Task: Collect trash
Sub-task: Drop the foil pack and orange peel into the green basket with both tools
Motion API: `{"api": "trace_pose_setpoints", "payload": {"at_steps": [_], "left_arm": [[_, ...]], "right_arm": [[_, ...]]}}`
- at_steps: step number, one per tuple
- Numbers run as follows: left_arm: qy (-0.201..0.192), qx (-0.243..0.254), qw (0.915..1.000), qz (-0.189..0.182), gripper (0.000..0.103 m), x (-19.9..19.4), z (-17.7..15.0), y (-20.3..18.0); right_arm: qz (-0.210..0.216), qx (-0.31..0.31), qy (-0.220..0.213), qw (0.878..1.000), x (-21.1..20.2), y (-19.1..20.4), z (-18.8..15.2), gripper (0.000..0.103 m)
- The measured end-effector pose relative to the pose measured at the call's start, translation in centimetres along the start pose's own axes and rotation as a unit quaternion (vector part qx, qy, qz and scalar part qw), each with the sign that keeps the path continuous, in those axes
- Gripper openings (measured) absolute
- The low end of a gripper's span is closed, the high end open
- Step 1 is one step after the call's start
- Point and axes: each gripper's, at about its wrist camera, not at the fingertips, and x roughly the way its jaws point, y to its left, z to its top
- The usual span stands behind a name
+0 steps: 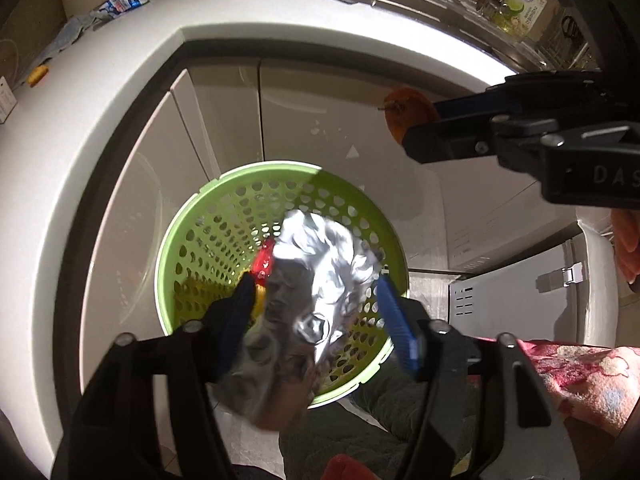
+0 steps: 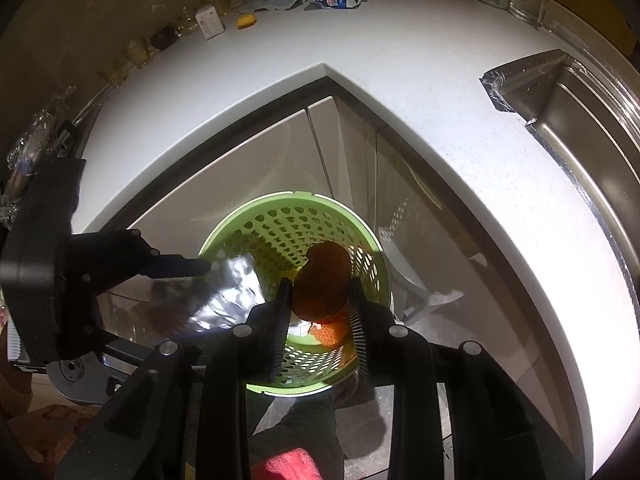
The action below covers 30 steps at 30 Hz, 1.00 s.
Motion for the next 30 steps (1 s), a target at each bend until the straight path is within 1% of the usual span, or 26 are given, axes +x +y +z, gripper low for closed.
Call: {"api": "trace_pose_setpoints", "payload": {"at_steps": [2, 4, 7, 9, 12, 13, 17, 18, 19, 21, 23, 24, 27, 30], "left_arm": [[0.002, -0.001, 1.0, -0.003, 0.071, 0.2, -0.1, 0.0], [0.004, -0.002, 1.0, -0.007, 0.071, 0.2, -0.1, 0.0], [0.004, -0.003, 1.0, -0.004, 0.074, -0.1, 0.0, 0.1], [-0.002, -0.008, 1.0, -0.003, 0.075, -0.7, 0.2, 0.3], [-0.024, -0.028, 0.9993, 0.003, 0.079, -2.4, 0.4, 1.2], [-0.03, -0.035, 0.9989, 0.007, 0.083, -3.0, 0.4, 1.6], [-0.062, -0.065, 0.9951, 0.041, 0.089, -6.2, 0.5, 3.1], [-0.068, -0.069, 0.9942, 0.045, 0.089, -6.8, 0.4, 3.6], [-0.076, -0.077, 0.9927, 0.052, 0.09, -7.5, 0.4, 4.1], [-0.088, -0.087, 0.9904, 0.062, 0.091, -8.6, 0.2, 5.0], [-0.094, -0.095, 0.9882, 0.075, 0.092, -9.5, 0.2, 6.0], [-0.095, -0.099, 0.9873, 0.08, 0.093, -9.8, 0.1, 6.5], [-0.099, -0.114, 0.984, 0.095, 0.094, -10.4, 0.1, 8.0], [-0.099, -0.131, 0.9813, 0.101, 0.094, -10.6, 0.1, 9.1]], "right_arm": [[0.001, 0.0, -0.001, 1.0, 0.0, 0.0, 0.0, 0.029], [0.002, 0.001, -0.001, 1.0, 0.0, 0.1, 0.0, 0.029], [0.003, 0.002, -0.001, 1.0, 0.0, 0.1, 0.1, 0.029], [0.007, 0.003, -0.002, 1.0, 0.0, 0.2, 0.2, 0.03], [0.015, -0.003, -0.005, 1.0, 0.0, 0.5, 0.3, 0.031], [0.017, -0.007, -0.005, 1.0, 0.0, 0.7, 0.3, 0.031], [0.032, -0.027, 0.003, 0.999, 0.6, 1.9, 0.0, 0.031], [0.034, -0.033, 0.007, 0.999, 0.9, 2.3, -0.1, 0.034], [0.038, -0.039, 0.013, 0.998, 1.3, 2.6, -0.3, 0.038], [0.042, -0.046, 0.02, 0.998, 2.0, 3.3, -0.5, 0.072], [0.033, -0.053, 0.015, 0.998, 2.3, 3.9, -0.6, 0.083], [0.032, -0.054, 0.014, 0.998, 2.3, 4.1, -0.6, 0.086], [0.037, -0.049, 0.013, 0.998, 2.4, 4.3, -0.2, 0.089], [0.035, -0.049, 0.005, 0.998, 2.1, 4.5, 0.7, 0.09]]}}
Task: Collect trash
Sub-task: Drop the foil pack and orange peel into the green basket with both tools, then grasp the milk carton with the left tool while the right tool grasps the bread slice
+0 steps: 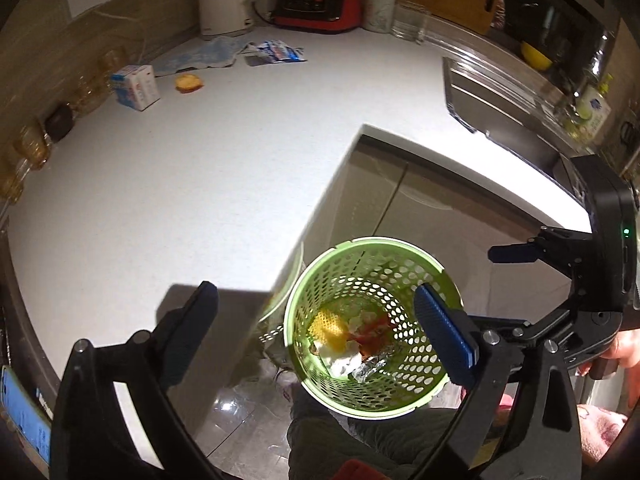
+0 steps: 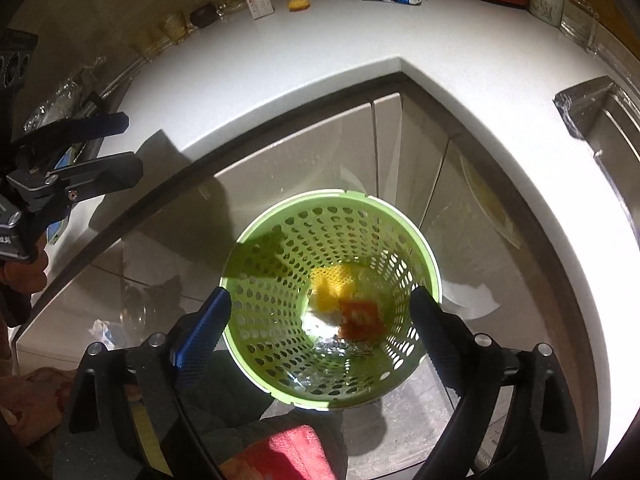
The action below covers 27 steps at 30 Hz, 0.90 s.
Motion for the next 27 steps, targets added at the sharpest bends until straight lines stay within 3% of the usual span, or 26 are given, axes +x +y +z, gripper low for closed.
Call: {"api": "trace_pose_setpoints", "payload": {"at_steps": [6, 12, 21, 27], "left_arm": [[-0.014, -0.043, 0.9987, 0.025, 0.094, -0.2, 2.0, 3.0], [-0.035, -0.087, 0.9933, 0.068, 0.095, -0.3, 6.3, 6.7], [-0.04, -0.163, 0.9783, 0.121, 0.095, 1.6, 13.6, 13.5], [-0.045, -0.21, 0.9665, 0.141, 0.095, 4.0, 18.2, 17.3]], "right_arm": [[-0.006, 0.0, -0.027, 1.0, -0.9, 0.2, 2.6, 0.092], [-0.021, -0.009, -0.066, 0.998, -1.6, 0.7, 7.8, 0.097], [-0.026, -0.016, -0.114, 0.993, -0.6, 1.2, 17.8, 0.101], [-0.027, -0.021, -0.116, 0.993, 2.7, 1.4, 24.1, 0.101]]}}
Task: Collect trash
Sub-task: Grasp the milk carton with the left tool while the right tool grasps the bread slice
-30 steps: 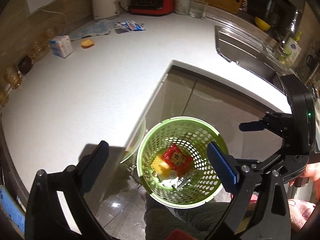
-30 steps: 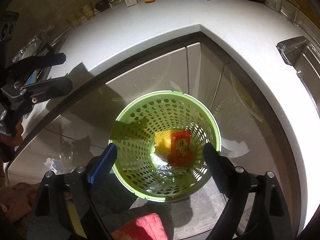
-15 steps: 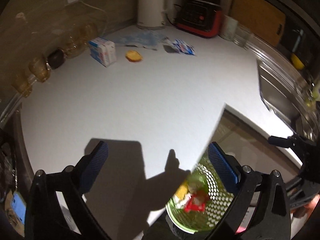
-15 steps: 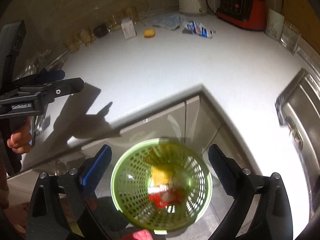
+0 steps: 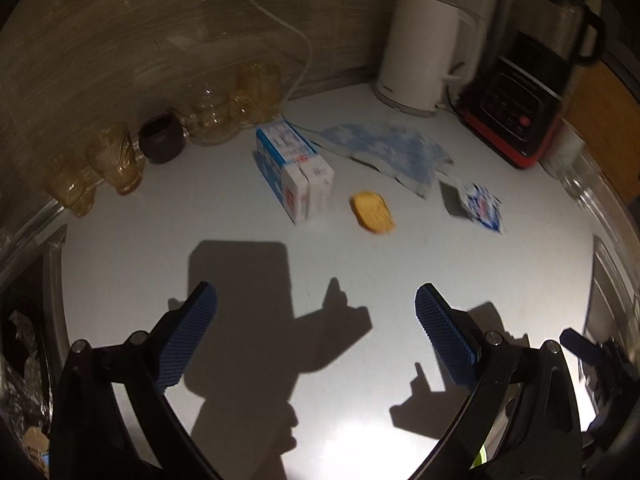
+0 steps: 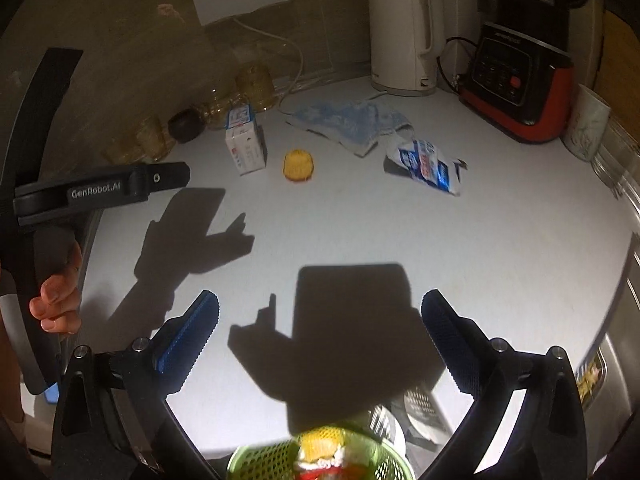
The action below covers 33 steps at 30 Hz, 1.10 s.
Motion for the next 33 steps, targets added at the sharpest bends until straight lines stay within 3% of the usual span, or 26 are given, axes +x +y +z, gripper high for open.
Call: {"api": "trace_pose_setpoints", "payload": {"at_steps": [7, 15, 25, 33], "left_arm": [[0.014, -0.03, 0.9988, 0.035, 0.095, 5.9, 4.8, -0.1], [0.04, -0.066, 0.9961, 0.044, 0.095, 11.0, 7.5, 1.5], [0.058, -0.072, 0.9941, 0.056, 0.094, 14.3, 9.3, 2.2], [0.094, -0.097, 0.9898, 0.044, 0.056, 16.2, 9.5, 2.8]], "right_arm": [[0.005, -0.007, 0.013, 1.0, 6.0, 0.3, 4.4, 0.101], [0.011, -0.026, 0.032, 0.999, 12.5, 0.9, 7.5, 0.1], [0.012, -0.04, 0.05, 0.998, 17.6, 2.1, 10.2, 0.081], [0.001, -0.042, 0.053, 0.998, 18.5, 2.3, 11.1, 0.062]]}}
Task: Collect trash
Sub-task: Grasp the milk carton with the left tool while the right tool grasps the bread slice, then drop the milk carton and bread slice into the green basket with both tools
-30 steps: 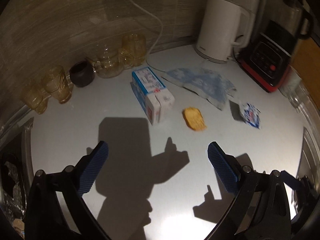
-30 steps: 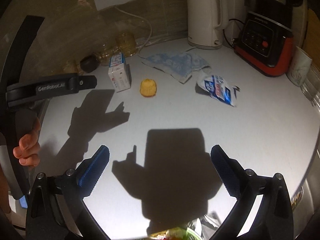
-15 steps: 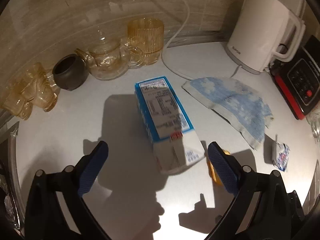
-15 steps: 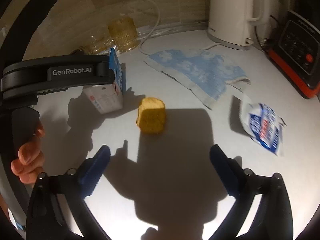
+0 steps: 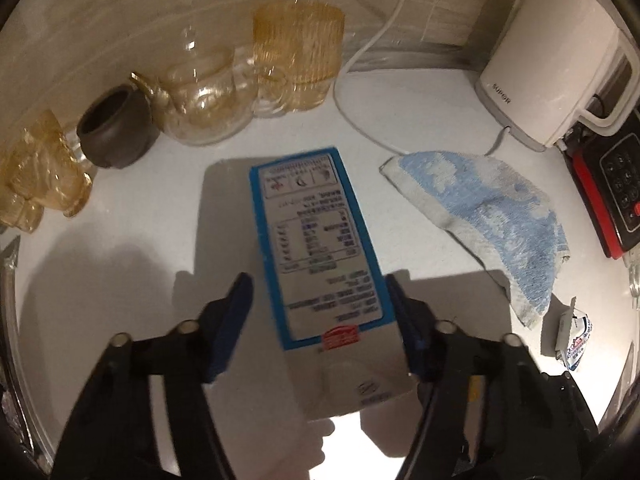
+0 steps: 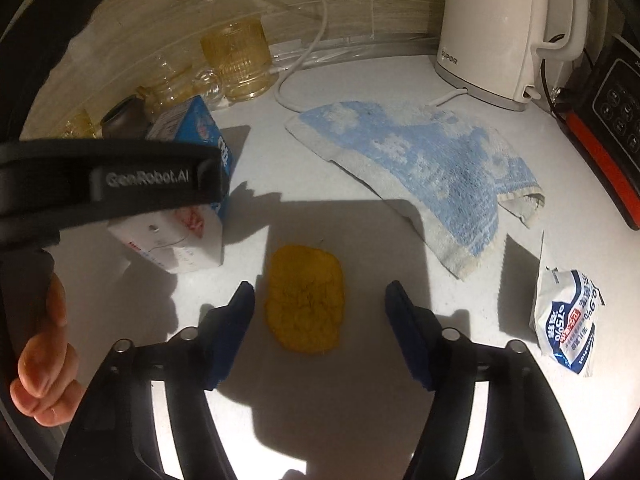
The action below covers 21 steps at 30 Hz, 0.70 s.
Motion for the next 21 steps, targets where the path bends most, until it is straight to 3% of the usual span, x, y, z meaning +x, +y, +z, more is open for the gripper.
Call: {"api": "trace_pose_setpoints", "payload": {"at_steps": [1, 6, 15, 21], "left_arm": [[0.005, -0.002, 1.0, -0.001, 0.047, 0.2, 0.0, 0.0], [-0.001, 0.004, 0.9999, 0.012, 0.042, 0.5, -0.3, -0.2], [-0.019, 0.024, 0.9991, 0.028, 0.04, 0.0, -0.6, 0.0], [-0.039, 0.041, 0.998, 0.03, 0.04, -1.9, -1.2, 0.3]], "right_arm": [[-0.004, -0.004, 0.0, 1.0, 0.0, 0.1, 0.0, 0.06], [-0.019, -0.015, -0.005, 1.0, 0.1, 0.7, 0.0, 0.037], [-0.006, 0.003, -0.011, 1.0, -0.5, 0.2, 0.3, 0.023], [0.004, 0.019, -0.018, 1.0, -1.6, -0.2, 0.1, 0.022]]}}
